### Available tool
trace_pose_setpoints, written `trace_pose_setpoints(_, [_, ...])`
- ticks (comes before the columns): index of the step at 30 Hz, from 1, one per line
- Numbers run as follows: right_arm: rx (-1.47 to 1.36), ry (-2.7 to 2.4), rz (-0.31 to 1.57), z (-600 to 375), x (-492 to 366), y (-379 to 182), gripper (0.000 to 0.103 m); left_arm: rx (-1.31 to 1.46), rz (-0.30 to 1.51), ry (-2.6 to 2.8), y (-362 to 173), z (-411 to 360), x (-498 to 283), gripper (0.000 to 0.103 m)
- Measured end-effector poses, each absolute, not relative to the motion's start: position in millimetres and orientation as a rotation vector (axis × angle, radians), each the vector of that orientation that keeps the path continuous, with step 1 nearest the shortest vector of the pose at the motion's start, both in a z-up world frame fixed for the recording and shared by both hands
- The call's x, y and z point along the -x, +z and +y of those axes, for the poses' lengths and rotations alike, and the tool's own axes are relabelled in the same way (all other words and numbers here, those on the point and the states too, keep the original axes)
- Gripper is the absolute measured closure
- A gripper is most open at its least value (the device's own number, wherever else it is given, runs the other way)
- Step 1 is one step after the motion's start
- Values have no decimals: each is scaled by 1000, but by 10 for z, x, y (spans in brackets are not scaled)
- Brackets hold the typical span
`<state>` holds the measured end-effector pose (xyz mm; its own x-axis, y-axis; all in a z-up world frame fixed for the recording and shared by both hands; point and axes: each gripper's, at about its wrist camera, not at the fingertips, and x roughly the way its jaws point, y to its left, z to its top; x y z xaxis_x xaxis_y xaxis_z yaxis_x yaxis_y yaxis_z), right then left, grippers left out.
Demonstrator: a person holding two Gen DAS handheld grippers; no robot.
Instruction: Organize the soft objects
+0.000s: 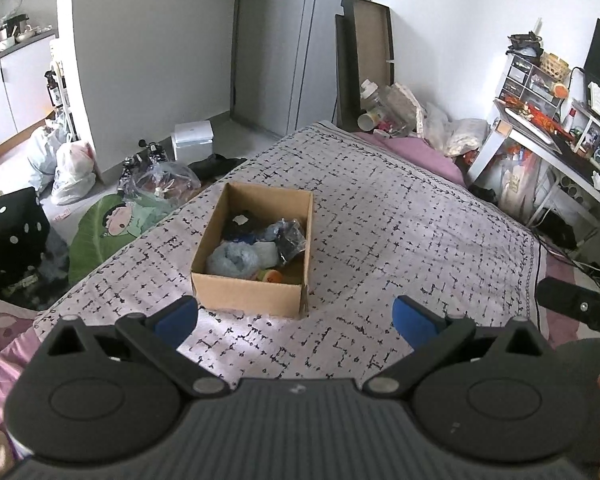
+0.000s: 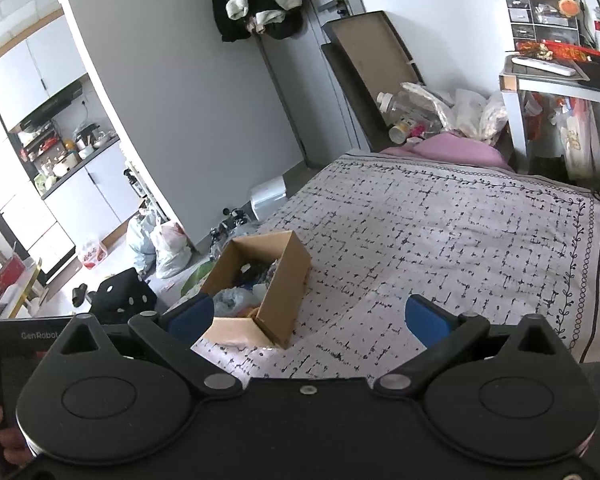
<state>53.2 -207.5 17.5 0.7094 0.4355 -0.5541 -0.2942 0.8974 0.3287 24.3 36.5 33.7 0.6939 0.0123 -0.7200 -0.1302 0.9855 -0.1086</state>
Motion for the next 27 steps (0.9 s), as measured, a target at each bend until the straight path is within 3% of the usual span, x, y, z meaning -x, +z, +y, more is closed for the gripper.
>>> trace_pose_setpoints(27, [-105,375,687,-1890,-447,149,0,117,807,110,339,363,-102,0])
